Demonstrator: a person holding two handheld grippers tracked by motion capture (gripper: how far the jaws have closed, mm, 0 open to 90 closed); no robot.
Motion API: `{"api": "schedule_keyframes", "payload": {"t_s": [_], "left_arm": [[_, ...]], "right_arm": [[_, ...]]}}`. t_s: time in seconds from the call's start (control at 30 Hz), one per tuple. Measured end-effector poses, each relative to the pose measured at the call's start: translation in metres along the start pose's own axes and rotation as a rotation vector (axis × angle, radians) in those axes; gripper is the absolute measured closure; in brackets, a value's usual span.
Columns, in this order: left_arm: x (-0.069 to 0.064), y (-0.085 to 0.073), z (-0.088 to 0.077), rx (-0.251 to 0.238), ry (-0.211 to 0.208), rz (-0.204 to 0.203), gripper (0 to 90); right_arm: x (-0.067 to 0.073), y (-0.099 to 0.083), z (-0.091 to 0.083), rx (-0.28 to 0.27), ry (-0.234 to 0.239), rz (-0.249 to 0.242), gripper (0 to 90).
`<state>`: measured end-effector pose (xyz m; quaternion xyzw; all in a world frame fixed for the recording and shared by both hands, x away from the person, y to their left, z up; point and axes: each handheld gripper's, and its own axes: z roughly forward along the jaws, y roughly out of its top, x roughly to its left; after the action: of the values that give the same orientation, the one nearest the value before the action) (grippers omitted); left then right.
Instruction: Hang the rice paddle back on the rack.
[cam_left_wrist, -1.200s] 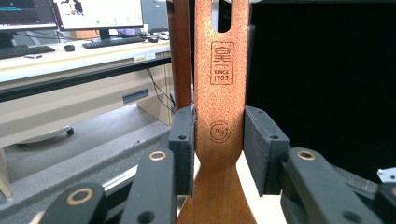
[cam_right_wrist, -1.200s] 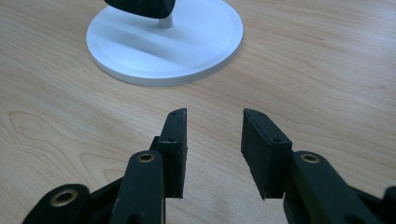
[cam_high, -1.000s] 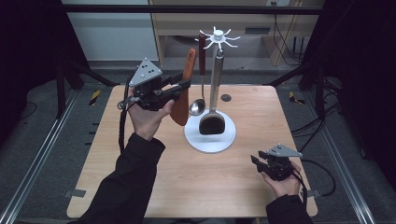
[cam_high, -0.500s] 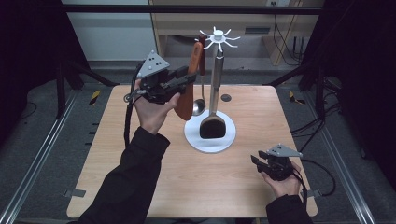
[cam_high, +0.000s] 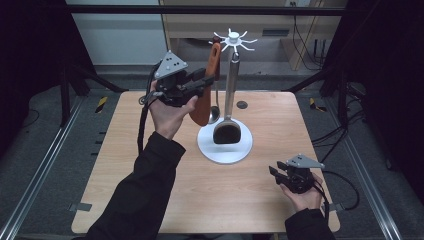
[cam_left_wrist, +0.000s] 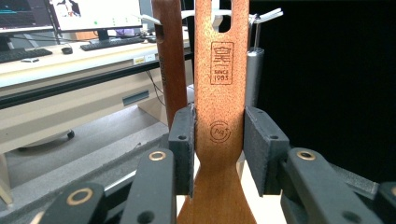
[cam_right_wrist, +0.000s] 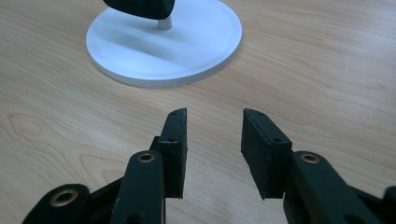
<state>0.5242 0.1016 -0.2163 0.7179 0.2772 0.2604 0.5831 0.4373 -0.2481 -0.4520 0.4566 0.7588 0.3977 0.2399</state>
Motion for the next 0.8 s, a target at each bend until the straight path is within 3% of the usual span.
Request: {"api": "schedule_keyframes", "payload": {"t_s": [0.8], "left_arm": [[-0.002,-0.006,0.021,0.017,0.011,-0.015,65.7]], "right_arm": [[0.0,0.0,0.0,-0.002,0.001,0.001,61.8]]}}
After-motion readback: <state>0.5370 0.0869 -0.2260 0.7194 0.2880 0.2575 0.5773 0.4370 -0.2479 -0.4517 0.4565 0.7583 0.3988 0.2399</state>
